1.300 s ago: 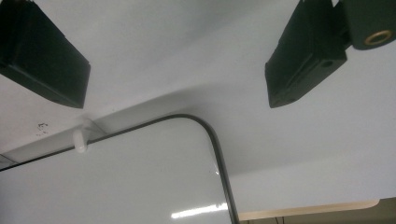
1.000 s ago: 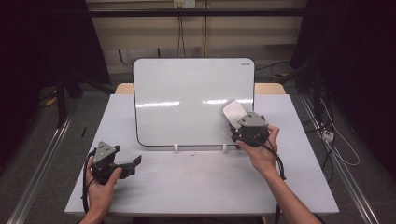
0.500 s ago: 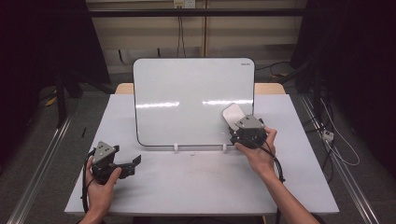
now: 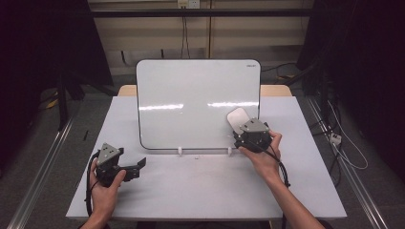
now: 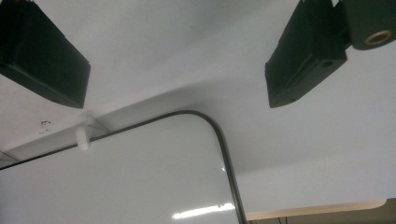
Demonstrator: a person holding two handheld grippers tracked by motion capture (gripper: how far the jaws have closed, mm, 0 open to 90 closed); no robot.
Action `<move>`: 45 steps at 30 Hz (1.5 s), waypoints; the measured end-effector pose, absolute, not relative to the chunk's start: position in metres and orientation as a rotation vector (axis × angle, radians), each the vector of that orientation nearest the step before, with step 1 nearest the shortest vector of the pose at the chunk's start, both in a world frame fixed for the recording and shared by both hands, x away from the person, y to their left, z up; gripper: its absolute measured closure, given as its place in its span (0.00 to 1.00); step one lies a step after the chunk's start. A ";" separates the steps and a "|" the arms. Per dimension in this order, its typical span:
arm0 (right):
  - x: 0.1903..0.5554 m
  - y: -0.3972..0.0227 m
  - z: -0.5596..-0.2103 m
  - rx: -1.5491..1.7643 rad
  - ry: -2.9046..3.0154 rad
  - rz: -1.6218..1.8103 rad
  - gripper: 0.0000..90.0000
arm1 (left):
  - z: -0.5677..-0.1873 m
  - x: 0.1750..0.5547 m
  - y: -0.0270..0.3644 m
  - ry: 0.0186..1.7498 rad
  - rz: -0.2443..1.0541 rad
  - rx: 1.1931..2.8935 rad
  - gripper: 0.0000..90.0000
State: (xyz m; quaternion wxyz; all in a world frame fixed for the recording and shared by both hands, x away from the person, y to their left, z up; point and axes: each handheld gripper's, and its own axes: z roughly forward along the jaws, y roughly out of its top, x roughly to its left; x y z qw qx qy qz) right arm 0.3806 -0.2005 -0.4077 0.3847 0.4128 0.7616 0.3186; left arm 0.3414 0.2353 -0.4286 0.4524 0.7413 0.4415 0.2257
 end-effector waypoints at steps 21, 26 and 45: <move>0.376 -0.213 -0.403 1.137 1.981 0.971 0.08 | -0.429 0.340 0.238 1.086 0.554 1.825 0.07; 0.372 -0.219 -0.405 1.153 1.996 1.033 0.08 | -0.429 0.340 0.239 1.087 0.557 1.829 0.07; 0.329 -0.257 -0.424 1.258 1.931 1.034 0.08 | -0.428 0.339 0.240 1.114 0.569 1.795 0.07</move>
